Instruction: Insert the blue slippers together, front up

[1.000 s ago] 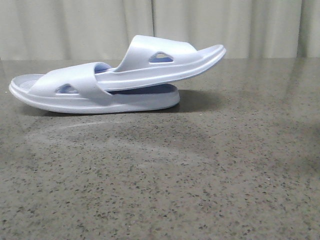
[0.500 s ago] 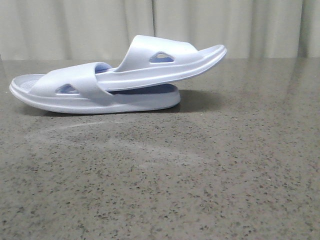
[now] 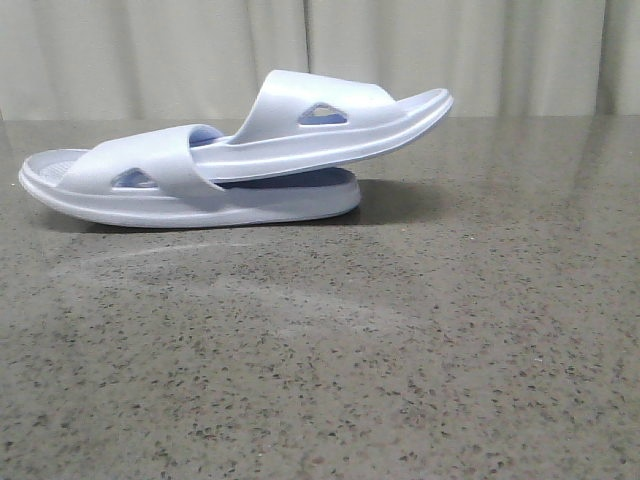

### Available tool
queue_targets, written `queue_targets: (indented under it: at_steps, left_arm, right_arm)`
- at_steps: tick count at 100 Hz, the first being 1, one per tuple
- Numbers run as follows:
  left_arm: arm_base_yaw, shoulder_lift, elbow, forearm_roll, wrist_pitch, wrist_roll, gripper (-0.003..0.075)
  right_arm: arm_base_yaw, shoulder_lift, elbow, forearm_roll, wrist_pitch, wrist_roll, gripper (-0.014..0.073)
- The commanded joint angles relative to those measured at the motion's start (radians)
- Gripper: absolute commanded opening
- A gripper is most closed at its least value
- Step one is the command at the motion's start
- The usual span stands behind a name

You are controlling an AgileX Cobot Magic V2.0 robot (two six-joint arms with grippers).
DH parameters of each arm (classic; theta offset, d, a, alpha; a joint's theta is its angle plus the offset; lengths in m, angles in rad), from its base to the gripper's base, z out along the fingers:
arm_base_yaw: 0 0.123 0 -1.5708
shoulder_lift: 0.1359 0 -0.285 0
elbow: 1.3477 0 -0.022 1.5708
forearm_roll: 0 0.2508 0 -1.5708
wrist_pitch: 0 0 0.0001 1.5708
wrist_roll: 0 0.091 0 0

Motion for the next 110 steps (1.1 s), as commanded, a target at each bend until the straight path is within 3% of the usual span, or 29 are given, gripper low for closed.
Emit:
queue_targets:
  at_steps: [1, 24, 30, 35, 54, 64, 85, 110]
  left_arm:
    - [-0.008, 0.005, -0.026, -0.007, -0.007, -0.008, 0.0015]
    - [-0.008, 0.005, -0.017, -0.007, -0.007, -0.008, 0.0015]
    - [-0.002, 0.0, -0.001, 0.078, -0.023, -0.043, 0.0015]
    - [0.016, -0.014, 0.022, 0.236, -0.043, -0.181, 0.0015]
    - [0.178, -0.139, 0.155, 0.996, -0.064, -1.017, 0.0015]
    - [0.274, -0.226, 0.213, 1.23, -0.016, -1.242, 0.0015]
    - [0.407, -0.36, 0.302, 1.264, -0.009, -1.257, 0.0015]
    - [0.447, -0.442, 0.344, 1.274, 0.039, -1.255, 0.0015]
  right_arm:
    - [0.003, 0.0, -0.027, 0.011, -0.019, -0.013, -0.0078]
    - [0.003, 0.0, -0.027, 0.011, -0.019, -0.013, -0.0078]
    - [0.003, 0.0, -0.027, 0.011, -0.019, -0.013, -0.0078]
    - [0.003, 0.0, -0.027, 0.011, -0.019, -0.013, -0.0078]
    - [0.003, 0.0, -0.027, 0.011, -0.022, -0.013, -0.0078]
    - [0.003, 0.0, -0.027, 0.011, -0.024, -0.013, -0.0078]
    - [0.003, 0.0, -0.027, 0.011, -0.024, -0.013, -0.0078]
    - [0.003, 0.0, -0.027, 0.011, -0.026, -0.013, -0.0078]
